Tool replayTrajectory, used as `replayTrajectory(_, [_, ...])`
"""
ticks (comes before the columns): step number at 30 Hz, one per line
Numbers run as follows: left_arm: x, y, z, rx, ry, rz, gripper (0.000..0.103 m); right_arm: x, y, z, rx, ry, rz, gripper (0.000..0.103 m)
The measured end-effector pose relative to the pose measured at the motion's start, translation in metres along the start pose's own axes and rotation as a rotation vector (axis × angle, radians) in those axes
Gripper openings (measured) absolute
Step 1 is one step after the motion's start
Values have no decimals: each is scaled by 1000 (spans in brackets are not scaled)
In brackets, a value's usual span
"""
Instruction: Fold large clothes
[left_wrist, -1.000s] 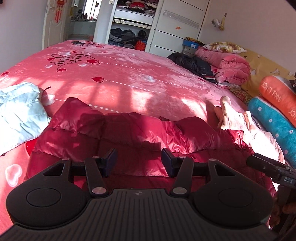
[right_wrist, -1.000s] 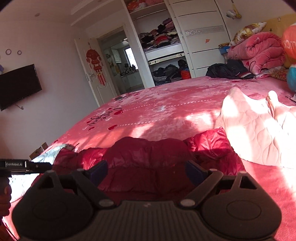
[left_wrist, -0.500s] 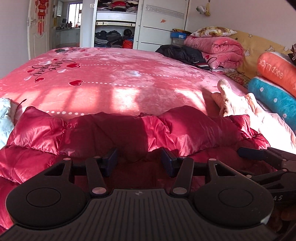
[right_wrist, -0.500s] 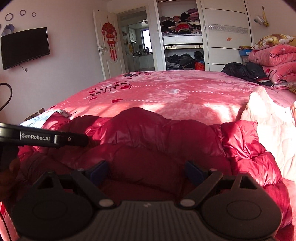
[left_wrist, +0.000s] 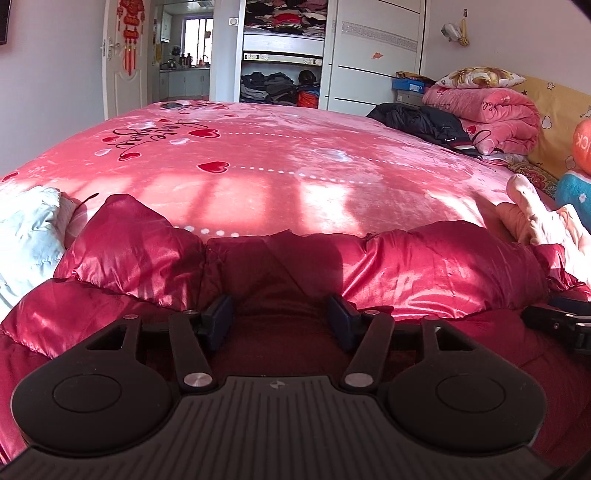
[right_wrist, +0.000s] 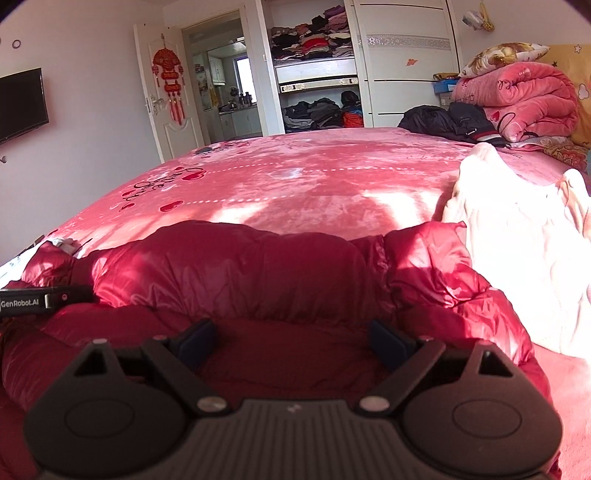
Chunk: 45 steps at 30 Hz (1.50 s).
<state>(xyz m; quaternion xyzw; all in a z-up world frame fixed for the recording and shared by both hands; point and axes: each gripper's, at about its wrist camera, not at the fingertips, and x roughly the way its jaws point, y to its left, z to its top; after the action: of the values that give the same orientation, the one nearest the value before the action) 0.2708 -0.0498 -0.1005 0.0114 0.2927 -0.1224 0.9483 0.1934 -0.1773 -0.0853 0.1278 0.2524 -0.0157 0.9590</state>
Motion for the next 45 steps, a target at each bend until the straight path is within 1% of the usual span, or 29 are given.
replayTrajectory(7, [12, 10, -1, -13, 2, 18, 79, 16, -10, 2, 20, 7, -13, 91])
replayTrajectory(11, [17, 16, -4, -25, 1, 24, 81, 25, -13, 1, 30, 20, -12, 91])
replayTrajectory(16, [19, 18, -12, -35, -10, 32, 83, 35, -14, -4, 38, 27, -10, 92])
replayTrajectory(20, [19, 15, -17, -21, -18, 51, 83, 40, -12, -8, 36, 19, -12, 94])
replayTrajectory(26, [16, 11, -18, 7, -1, 77, 84, 41, -11, -9, 21, 19, -23, 95])
replayTrajectory(31, [7, 6, -11, 11, 20, 102, 85, 34, -8, -6, 12, 19, -32, 95])
replayTrajectory(34, [-10, -1, -6, -13, 3, 81, 87, 27, -7, -1, 12, 21, -28, 96])
replayTrajectory(37, [-29, -19, 0, -1, -42, 57, 87, 17, -9, 3, 28, 14, -29, 97])
replayTrajectory(39, [-38, -34, 6, -12, -62, 21, 88, 9, -12, 8, 43, 5, -32, 97])
replayTrajectory(42, [-40, -62, 12, -1, -60, -25, 88, -2, -17, 15, 49, -22, -45, 97])
replayTrajectory(45, [-34, -87, 14, 17, -47, -40, 89, -8, -22, 20, 25, -41, -71, 97])
